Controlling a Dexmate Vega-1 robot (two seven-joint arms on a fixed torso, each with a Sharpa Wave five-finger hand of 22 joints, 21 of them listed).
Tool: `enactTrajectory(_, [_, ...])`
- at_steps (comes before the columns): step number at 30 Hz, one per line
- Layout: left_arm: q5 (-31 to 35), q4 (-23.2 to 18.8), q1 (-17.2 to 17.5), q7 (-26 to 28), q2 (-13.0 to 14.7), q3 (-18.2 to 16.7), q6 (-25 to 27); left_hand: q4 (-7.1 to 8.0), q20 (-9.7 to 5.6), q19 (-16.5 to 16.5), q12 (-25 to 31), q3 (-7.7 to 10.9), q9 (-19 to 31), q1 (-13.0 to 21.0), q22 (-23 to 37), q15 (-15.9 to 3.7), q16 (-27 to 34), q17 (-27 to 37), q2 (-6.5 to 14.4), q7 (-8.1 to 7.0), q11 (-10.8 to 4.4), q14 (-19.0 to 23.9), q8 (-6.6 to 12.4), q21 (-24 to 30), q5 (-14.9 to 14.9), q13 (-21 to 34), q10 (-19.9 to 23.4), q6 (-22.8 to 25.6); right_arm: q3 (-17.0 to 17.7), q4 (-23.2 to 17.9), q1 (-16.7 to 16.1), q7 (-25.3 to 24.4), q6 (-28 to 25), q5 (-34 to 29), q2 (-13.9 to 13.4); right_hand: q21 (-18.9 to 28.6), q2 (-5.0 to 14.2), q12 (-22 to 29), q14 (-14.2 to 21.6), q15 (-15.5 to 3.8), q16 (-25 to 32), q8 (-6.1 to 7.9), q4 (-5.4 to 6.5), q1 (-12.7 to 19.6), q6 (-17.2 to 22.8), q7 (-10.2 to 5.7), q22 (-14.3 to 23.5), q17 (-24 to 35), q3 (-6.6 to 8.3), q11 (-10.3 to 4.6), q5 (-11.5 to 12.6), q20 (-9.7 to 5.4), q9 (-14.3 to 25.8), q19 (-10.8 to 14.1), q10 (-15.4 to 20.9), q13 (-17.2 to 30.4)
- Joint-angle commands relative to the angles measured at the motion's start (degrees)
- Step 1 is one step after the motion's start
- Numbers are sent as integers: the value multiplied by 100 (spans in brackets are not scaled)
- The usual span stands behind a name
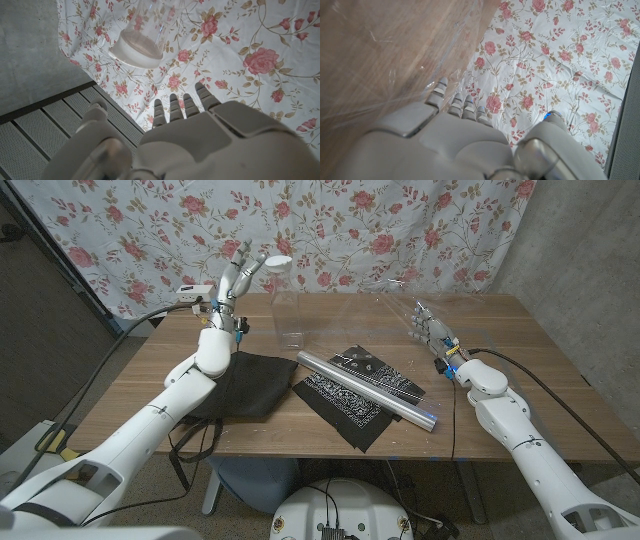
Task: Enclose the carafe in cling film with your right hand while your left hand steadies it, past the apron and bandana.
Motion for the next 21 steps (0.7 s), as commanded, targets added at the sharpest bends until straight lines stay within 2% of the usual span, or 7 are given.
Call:
enactTrajectory(1, [273, -56, -102, 147, 29, 76, 23, -7, 64, 41, 27, 0, 25, 19, -6, 57, 29, 3, -70, 25, 9, 79, 6, 32, 34, 18, 58, 44, -23, 23, 25, 35, 59, -77, -48, 19, 66, -8, -38, 17, -7, 17, -19, 12, -40, 25, 13, 13, 42, 14, -20, 7, 18, -64, -17, 18])
enactTrajectory(8, [483, -71, -168, 240, 82, 113, 24, -10, 180, 46, 30, 0, 25, 36, -6, 114, 20, 3, -74, 15, 9, 88, 14, 25, 38, 20, 79, 79, -24, 0, 1, 10, 135, -108, -53, 17, 82, -6, -35, 10, -2, 19, -30, 32, -40, 11, 13, 10, 53, -3, -21, 7, 18, -77, -11, 15])
enactTrajectory(12, [409, -16, -206, 204, 82, 103, -53, -11, 309, 12, 38, -1, 26, 49, -4, 102, 21, 5, -76, 9, 13, 113, 10, 6, 41, 22, 109, 81, -34, -56, -12, 12, 72, -124, -86, 17, 88, 1, -28, 12, 3, 24, -36, 41, -28, 3, 12, 9, 57, 3, -23, 7, 17, -82, 6, 14])
enactTrajectory(17, [528, 45, -259, 273, 112, 110, -88, -12, 364, 2, 40, 0, 27, 60, -2, 121, 24, 7, -77, -6, -23, 132, 9, 0, 43, 23, 123, 86, -36, -123, -44, -7, 47, -152, -127, 17, 102, 0, -35, 21, 3, 25, -44, 56, -27, 2, 12, 7, 65, 10, -24, 6, 17, -87, 4, 12])
enactTrajectory(19, [843, 78, -305, 447, 161, 153, -87, -13, 390, 1, 29, 1, 27, 67, 0, 146, 25, 9, -77, -10, -11, 145, 6, -1, 44, 25, 99, 81, -31, -144, -57, -29, 30, -146, -122, 17, 107, -1, -37, 22, 4, 25, -49, 63, -27, -2, 12, 6, 69, 26, -25, 6, 17, -91, 2, 11])
enactTrajectory(21, [750, 96, -315, 396, 161, 157, -151, -14, 412, 4, 9, 3, 27, 76, 1, 144, 24, 11, -76, -11, -39, 148, 0, 0, 45, 26, 52, 70, -34, -149, -61, -36, 34, -151, -126, 17, 112, 0, -37, 20, 4, 26, -51, 68, -25, -3, 12, 5, 72, 26, -26, 6, 17, -93, 5, 10])
